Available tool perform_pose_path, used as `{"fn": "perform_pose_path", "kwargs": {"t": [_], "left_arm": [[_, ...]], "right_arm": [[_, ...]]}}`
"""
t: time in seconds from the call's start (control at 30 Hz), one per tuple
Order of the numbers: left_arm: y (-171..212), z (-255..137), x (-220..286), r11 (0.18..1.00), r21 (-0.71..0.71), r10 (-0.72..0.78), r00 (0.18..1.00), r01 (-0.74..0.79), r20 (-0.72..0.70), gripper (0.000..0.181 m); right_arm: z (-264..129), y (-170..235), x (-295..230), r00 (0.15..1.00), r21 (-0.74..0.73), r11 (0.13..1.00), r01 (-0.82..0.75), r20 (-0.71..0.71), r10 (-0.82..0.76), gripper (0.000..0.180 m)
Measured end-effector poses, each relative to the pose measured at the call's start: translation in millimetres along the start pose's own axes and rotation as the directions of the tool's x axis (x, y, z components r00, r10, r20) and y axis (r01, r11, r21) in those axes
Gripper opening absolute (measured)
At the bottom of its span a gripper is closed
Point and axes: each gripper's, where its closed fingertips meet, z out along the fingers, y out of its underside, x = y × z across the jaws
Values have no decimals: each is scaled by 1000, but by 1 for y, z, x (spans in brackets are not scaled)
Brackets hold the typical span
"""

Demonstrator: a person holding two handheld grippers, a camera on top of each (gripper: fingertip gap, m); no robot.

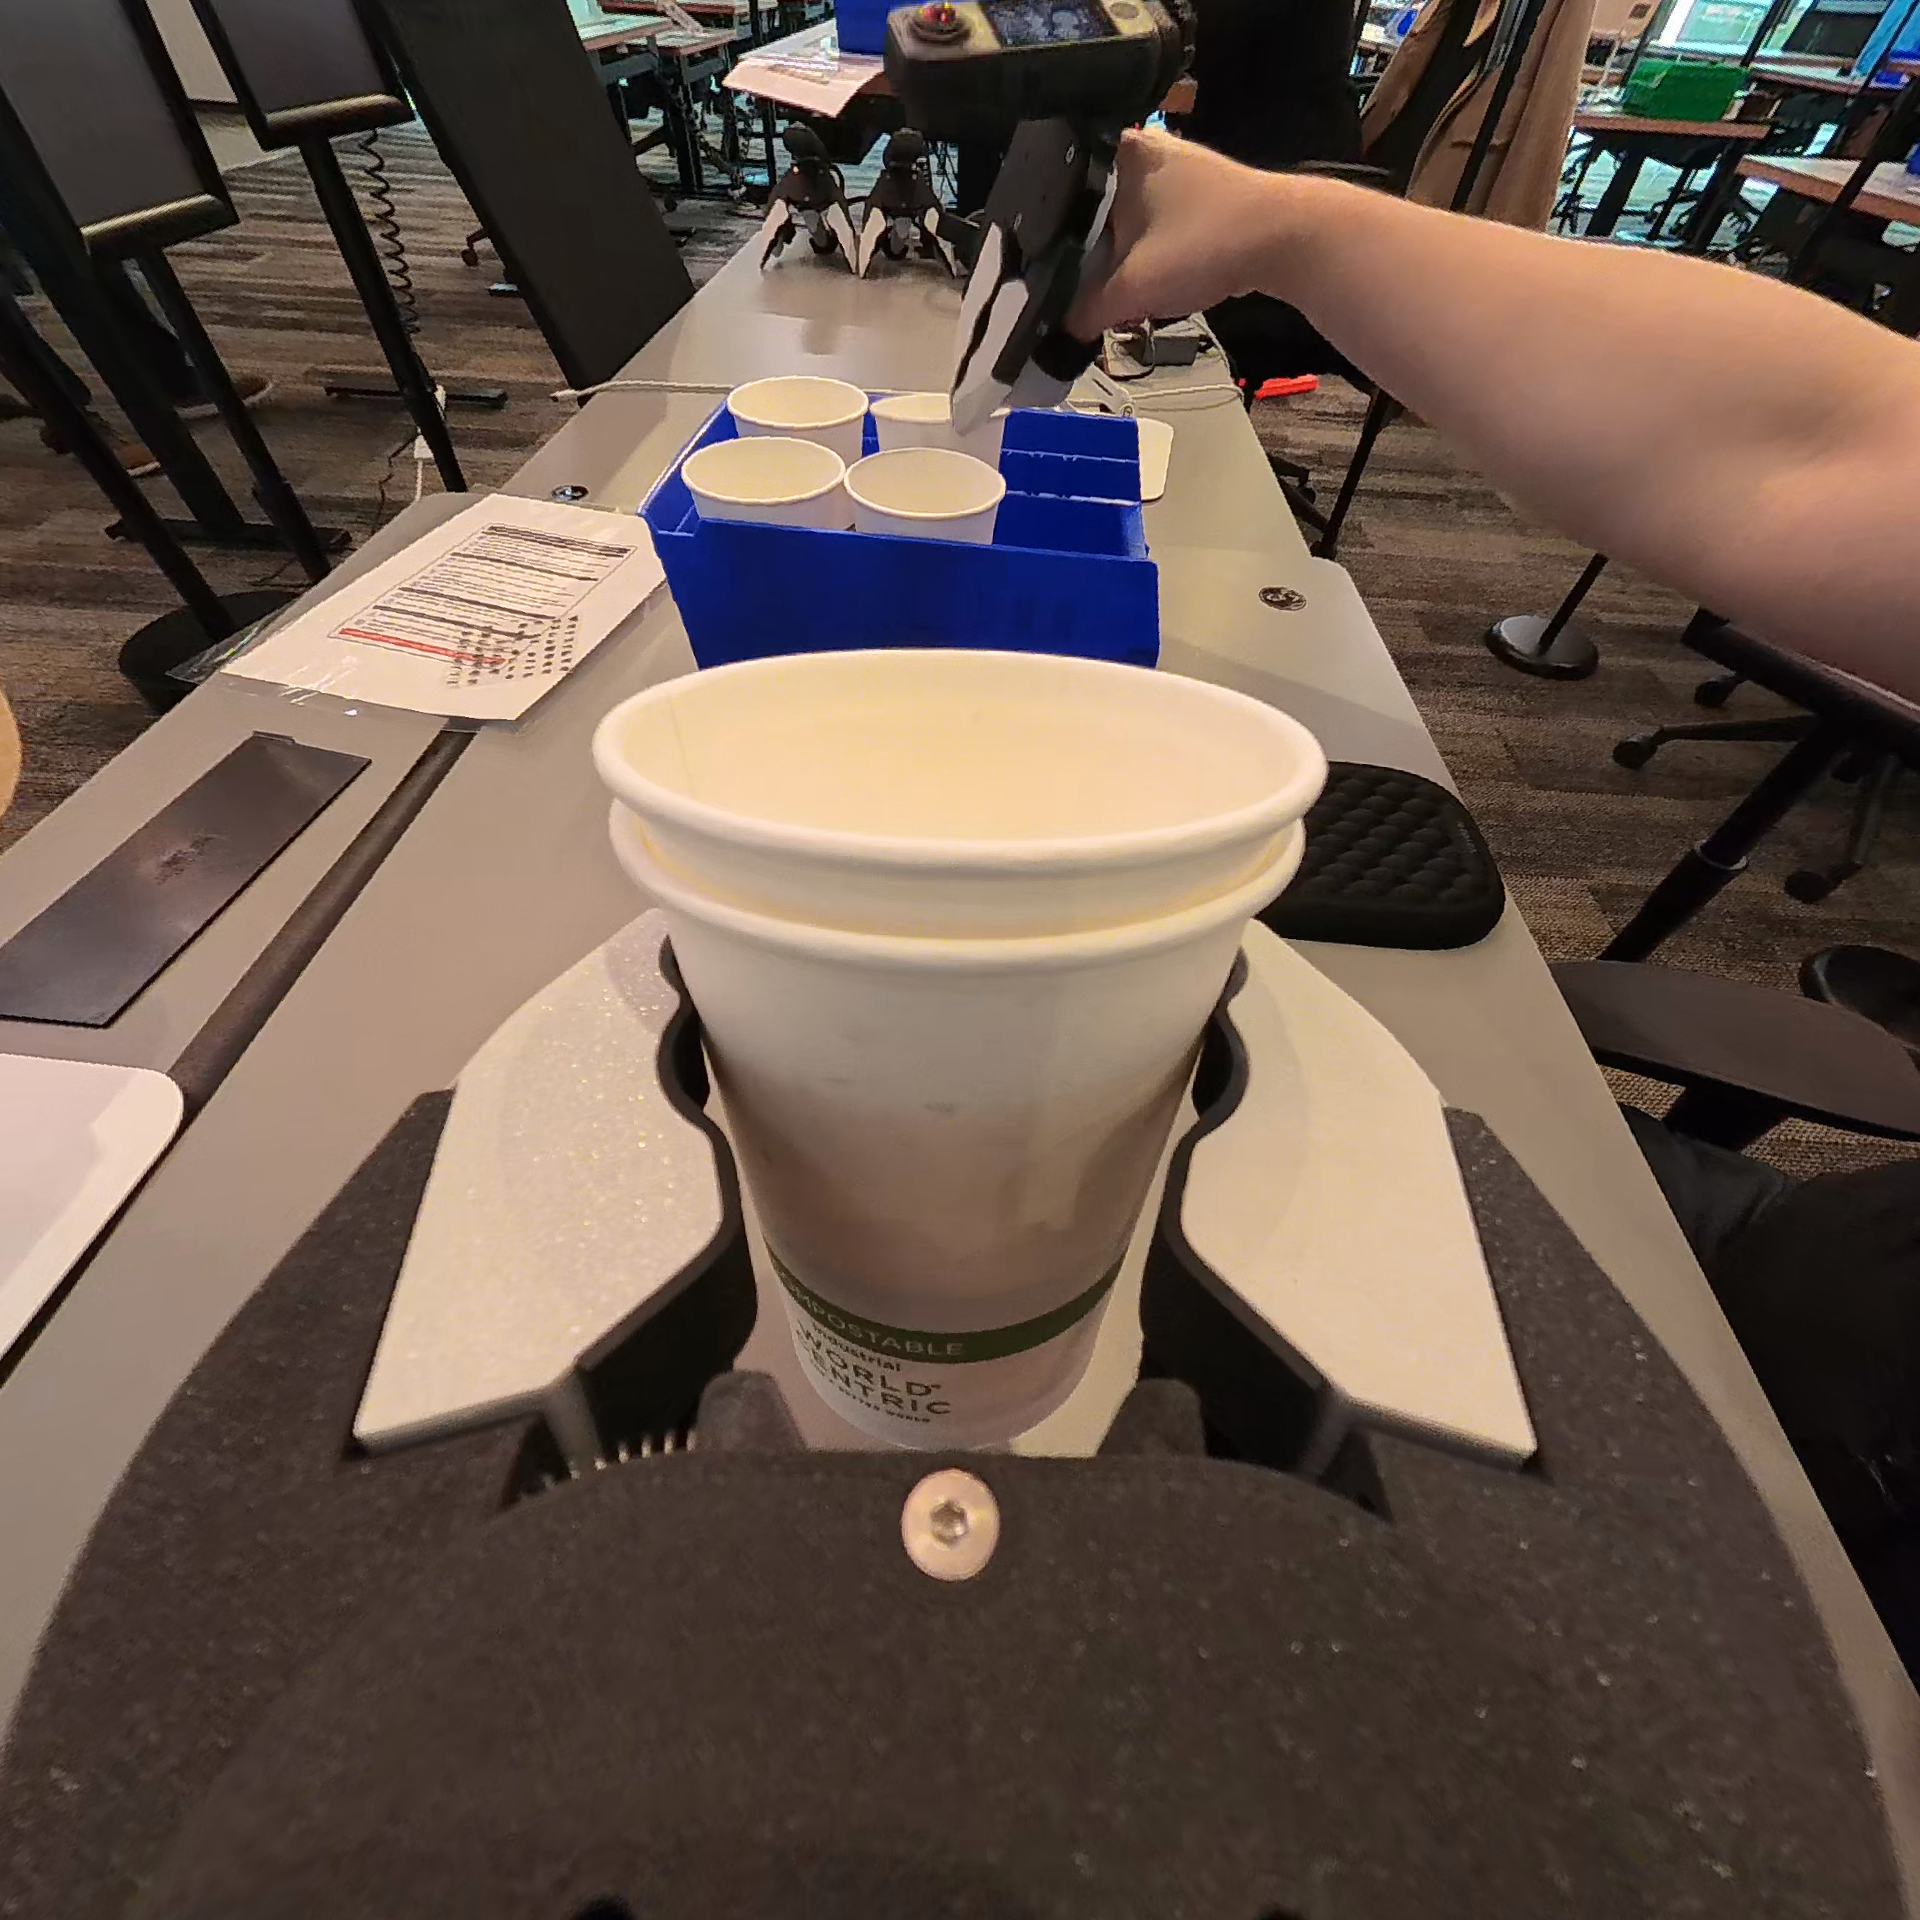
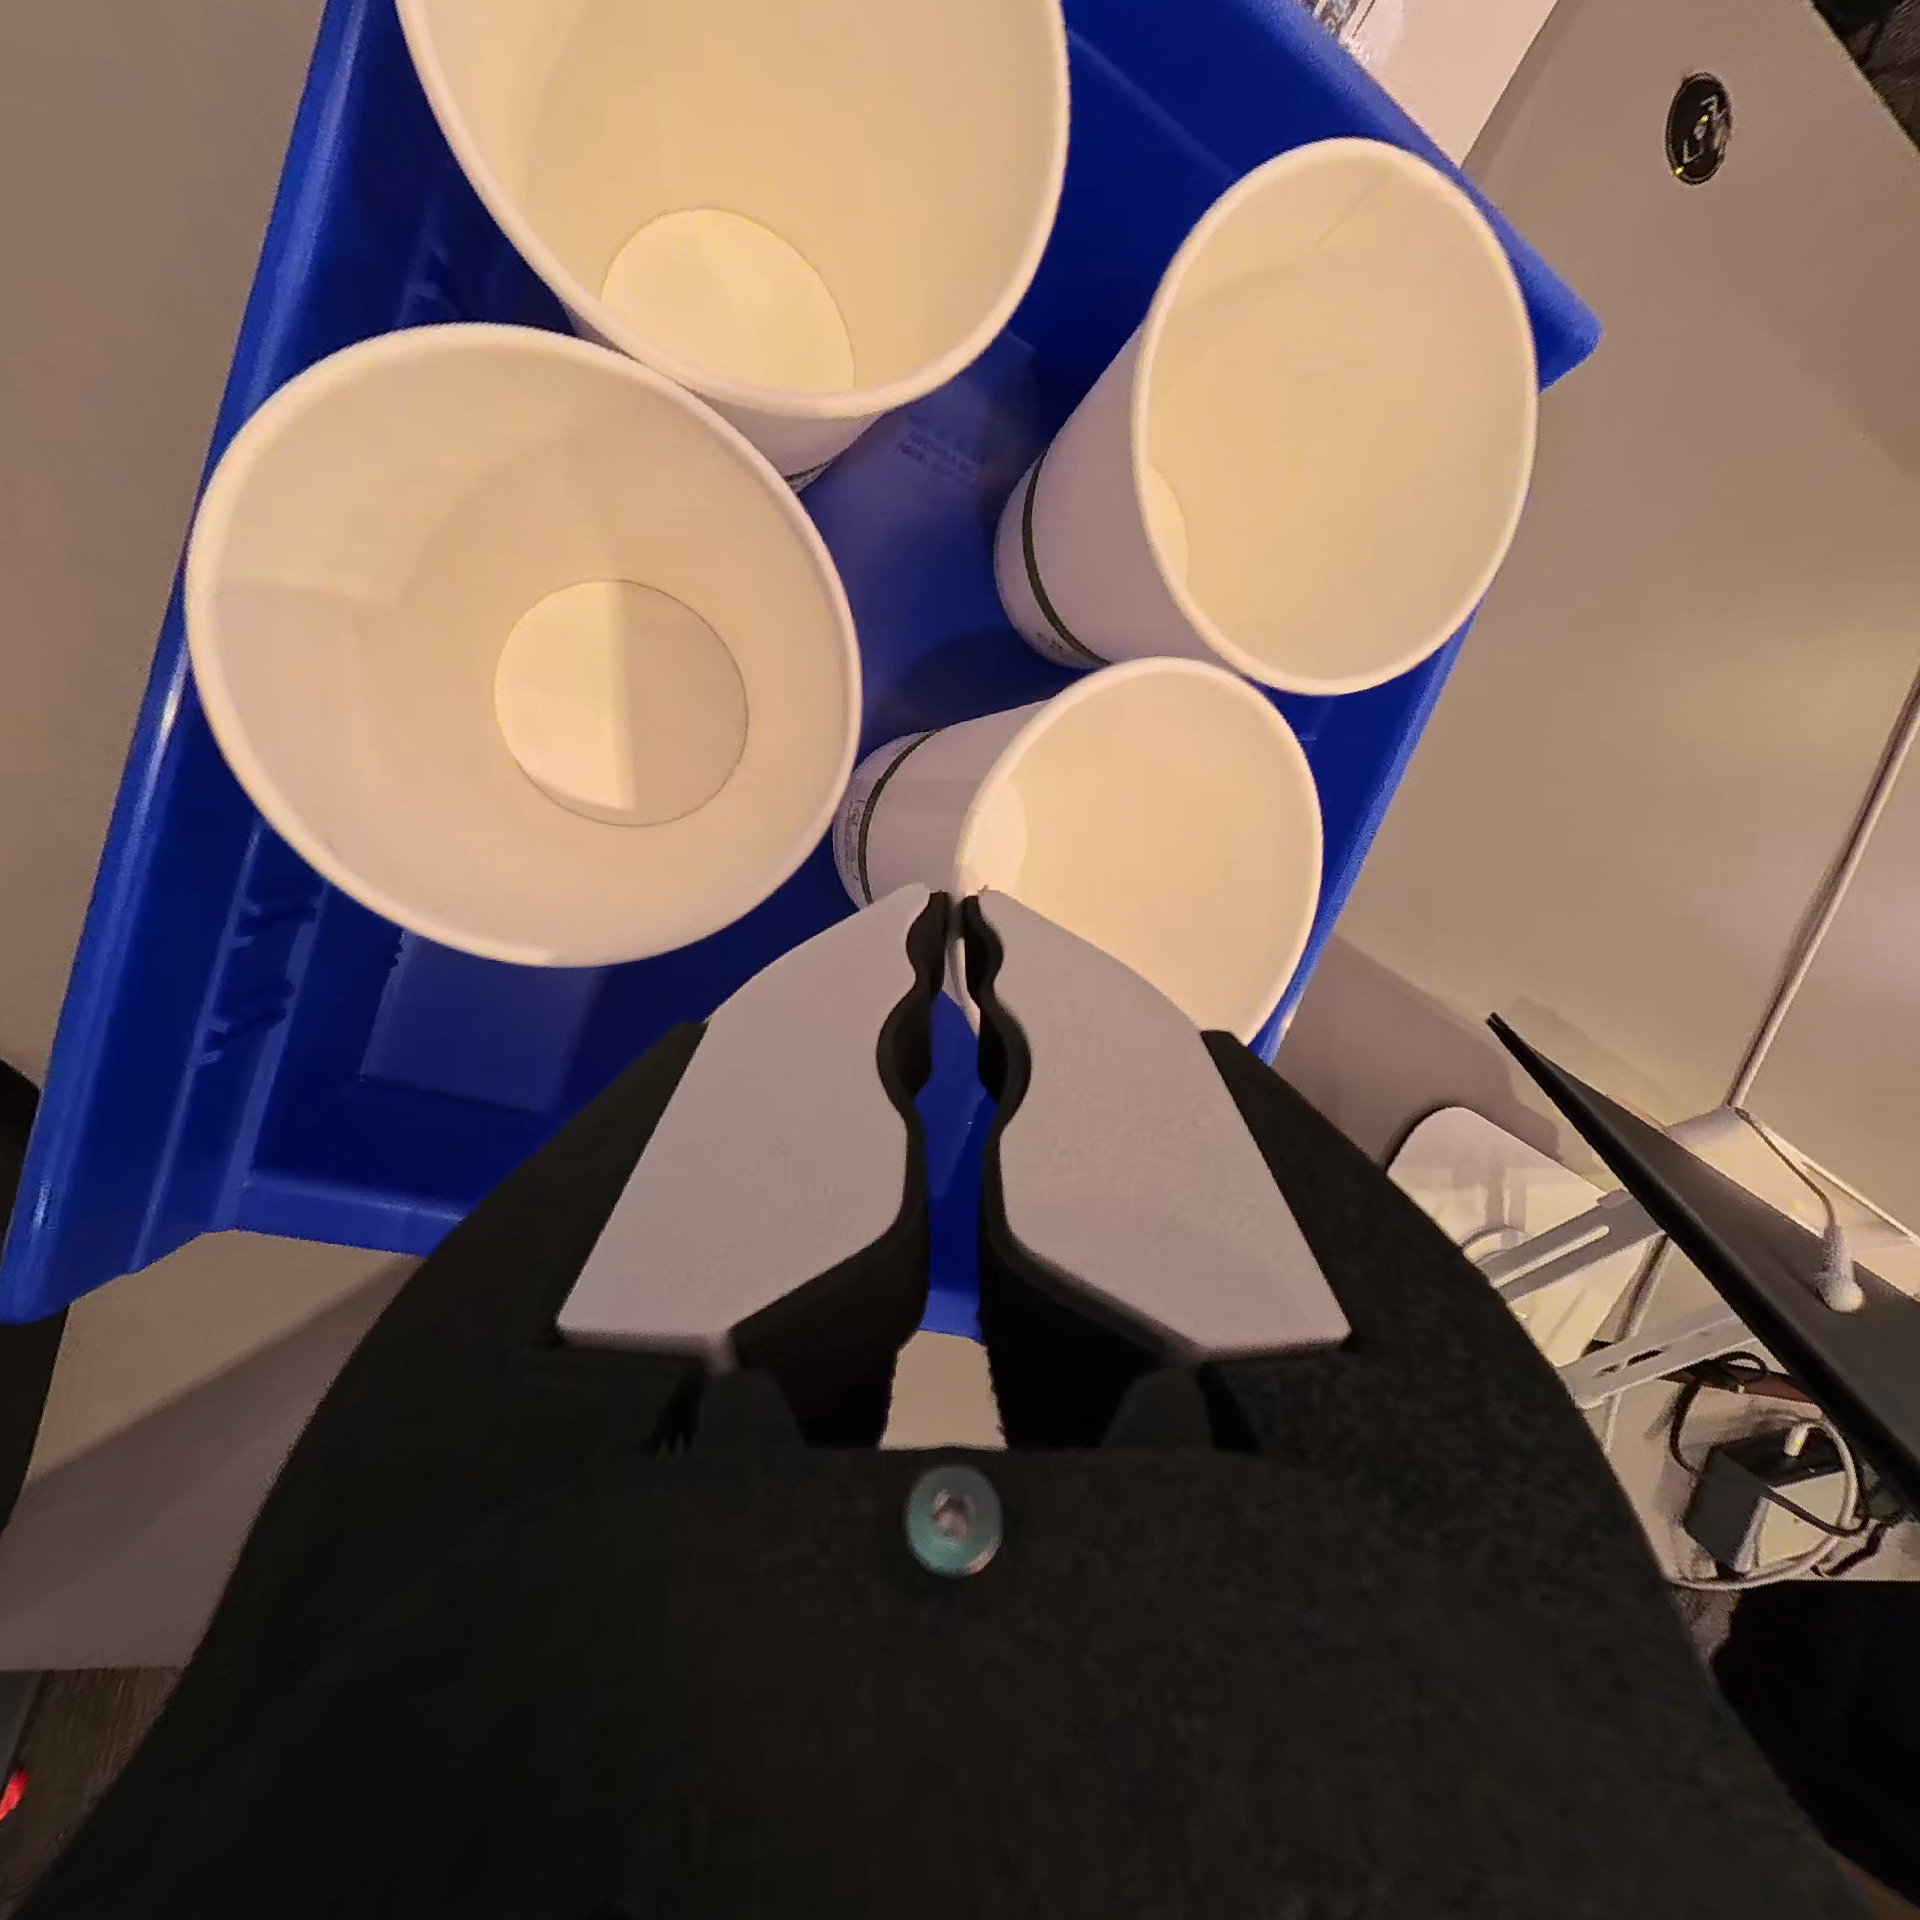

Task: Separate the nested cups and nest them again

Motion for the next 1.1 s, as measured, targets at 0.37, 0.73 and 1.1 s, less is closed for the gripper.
{"fn": "perform_pose_path", "kwargs": {"t": [0.37,0.73,1.1], "left_arm": [[1,1,1,1000,-5,-1,1000,1,-6,93],[-9,-2,5,999,33,-16,1000,17,-12,93],[-9,-4,7,999,33,-28,999,29,-21,93]], "right_arm": [[6,2,-2,1000,-4,1000,27,-7,-27,4],[-195,-136,-183,844,522,764,379,144,-517,16],[-235,-184,-400,412,635,433,640,192,-891,13]]}}
